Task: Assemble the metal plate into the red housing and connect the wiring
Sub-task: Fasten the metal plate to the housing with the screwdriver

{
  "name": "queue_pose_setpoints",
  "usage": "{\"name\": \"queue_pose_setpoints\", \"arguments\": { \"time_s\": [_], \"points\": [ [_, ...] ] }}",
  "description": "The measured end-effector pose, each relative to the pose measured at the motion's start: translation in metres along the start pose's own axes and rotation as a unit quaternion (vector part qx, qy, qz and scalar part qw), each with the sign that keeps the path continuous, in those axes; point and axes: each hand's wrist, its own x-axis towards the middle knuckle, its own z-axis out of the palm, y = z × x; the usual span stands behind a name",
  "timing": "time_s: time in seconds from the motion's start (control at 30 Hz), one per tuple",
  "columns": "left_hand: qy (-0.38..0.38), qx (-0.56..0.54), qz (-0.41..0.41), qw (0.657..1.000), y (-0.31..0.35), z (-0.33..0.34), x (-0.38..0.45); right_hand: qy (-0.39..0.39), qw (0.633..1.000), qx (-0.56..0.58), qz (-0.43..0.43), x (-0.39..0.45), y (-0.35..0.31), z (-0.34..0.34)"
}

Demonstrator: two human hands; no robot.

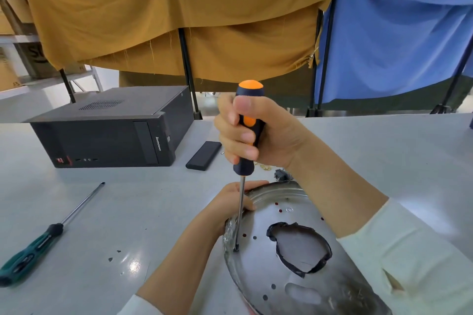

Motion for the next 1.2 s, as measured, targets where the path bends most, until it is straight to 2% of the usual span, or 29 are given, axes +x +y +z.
{"name": "queue_pose_setpoints", "arguments": {
  "time_s": [0.07, 0.17, 0.27, 0.33, 0.4, 0.47, 0.53, 0.63, 0.73, 0.8, 0.9, 1.03, 1.1, 1.2],
  "points": [
    [0.012, -0.005, 0.006, 1.000, -0.001, 0.001, -0.001, 0.063, 0.998, -0.016, -0.005, 0.004, 0.003, 0.005],
    [0.033, -0.016, 0.012, 0.999, -0.002, 0.004, -0.002, 0.214, 0.973, -0.076, -0.042, 0.007, 0.010, 0.014],
    [0.084, -0.043, 0.005, 0.996, -0.006, 0.010, -0.003, 0.398, 0.896, -0.153, -0.120, 0.003, 0.017, 0.020],
    [0.113, -0.069, -0.002, 0.991, -0.009, 0.015, -0.003, 0.471, 0.846, -0.196, -0.156, -0.002, 0.018, 0.021],
    [0.124, -0.084, -0.007, 0.989, -0.009, 0.018, -0.004, 0.479, 0.833, -0.227, -0.158, -0.009, 0.016, 0.020],
    [0.128, -0.081, -0.009, 0.988, -0.007, 0.020, -0.006, 0.433, 0.863, -0.226, -0.129, -0.013, 0.010, 0.016],
    [0.118, -0.075, -0.003, 0.990, -0.007, 0.017, -0.005, 0.353, 0.907, -0.204, -0.100, -0.016, 0.005, 0.010],
    [0.067, -0.060, 0.006, 0.996, -0.004, 0.013, -0.005, 0.181, 0.970, -0.152, -0.058, -0.018, -0.002, 0.000],
    [0.019, -0.023, 0.001, 1.000, -0.002, 0.007, -0.002, 0.026, 0.993, -0.110, -0.029, -0.015, -0.006, 0.000],
    [-0.011, 0.007, 0.002, 1.000, -0.001, 0.003, 0.001, 0.010, 0.997, -0.080, -0.018, -0.010, -0.006, 0.004],
    [-0.029, 0.029, 0.016, 0.999, 0.000, -0.002, 0.004, 0.083, 0.993, -0.076, -0.026, -0.002, 0.001, 0.010],
    [0.004, 0.021, 0.024, 0.999, -0.003, -0.001, 0.005, 0.217, 0.968, -0.111, -0.059, 0.003, 0.007, 0.017],
    [0.033, -0.003, 0.021, 0.999, -0.005, 0.003, 0.002, 0.318, 0.932, -0.148, -0.089, 0.005, 0.009, 0.022],
    [0.079, -0.029, 0.024, 0.996, -0.005, 0.012, -0.005, 0.472, 0.845, -0.207, -0.144, 0.004, 0.015, 0.024]
  ]
}}
